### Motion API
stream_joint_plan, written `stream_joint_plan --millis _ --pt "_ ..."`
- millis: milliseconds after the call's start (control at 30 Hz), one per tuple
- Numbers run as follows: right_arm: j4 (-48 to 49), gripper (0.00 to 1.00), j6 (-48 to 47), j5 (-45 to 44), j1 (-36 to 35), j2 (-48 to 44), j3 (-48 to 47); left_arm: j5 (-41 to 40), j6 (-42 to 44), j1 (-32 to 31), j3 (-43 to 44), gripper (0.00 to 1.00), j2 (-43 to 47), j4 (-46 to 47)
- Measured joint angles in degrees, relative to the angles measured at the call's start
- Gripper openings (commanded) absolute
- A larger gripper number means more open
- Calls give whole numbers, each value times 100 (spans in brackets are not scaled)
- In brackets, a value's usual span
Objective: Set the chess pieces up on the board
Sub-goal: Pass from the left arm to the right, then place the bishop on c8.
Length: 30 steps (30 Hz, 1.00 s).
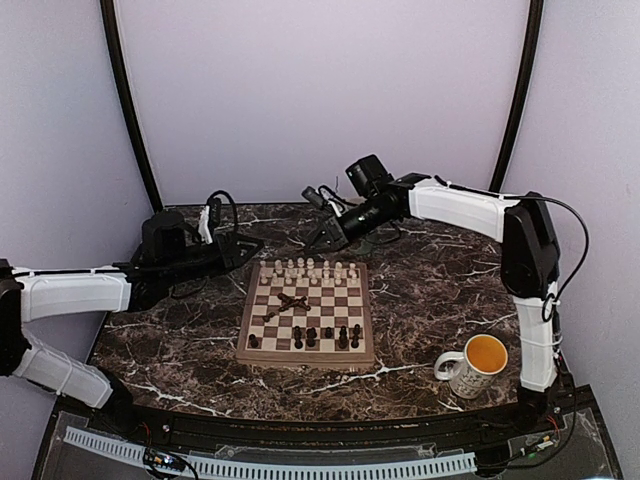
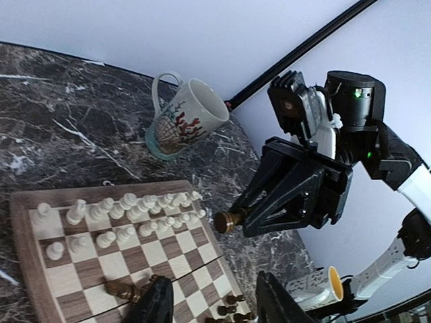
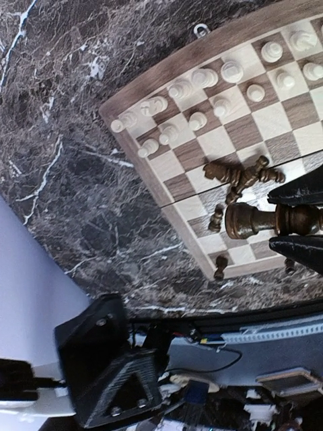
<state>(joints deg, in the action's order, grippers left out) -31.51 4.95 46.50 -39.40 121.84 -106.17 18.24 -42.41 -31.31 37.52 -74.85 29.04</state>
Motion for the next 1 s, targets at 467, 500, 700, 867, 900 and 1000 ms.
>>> stream_joint_plan --millis 467,500,700,867,900,1000 --pt "-1941 11 -2277 -1696 -704 -658 2 -1010 1014 190 85 44 341 -1860" --pt "-2028 11 -2380 -1794 -769 -671 15 -1029 1029 190 111 44 304 -1888" --pt "-2498 11 -2837 -2269 -1078 -708 105 -1104 1091 190 216 44 199 -2072" --pt "-2889 11 -3099 -2645 -1346 -708 105 -1169 1161 195 280 44 179 -2229" --pt "-2953 12 -3150 -2730 -1416 -708 105 -1174 1178 197 286 44 177 -2243" --pt "-3101 12 -3287 -2949 -1622 -708 105 -1185 1204 197 289 44 166 -2269"
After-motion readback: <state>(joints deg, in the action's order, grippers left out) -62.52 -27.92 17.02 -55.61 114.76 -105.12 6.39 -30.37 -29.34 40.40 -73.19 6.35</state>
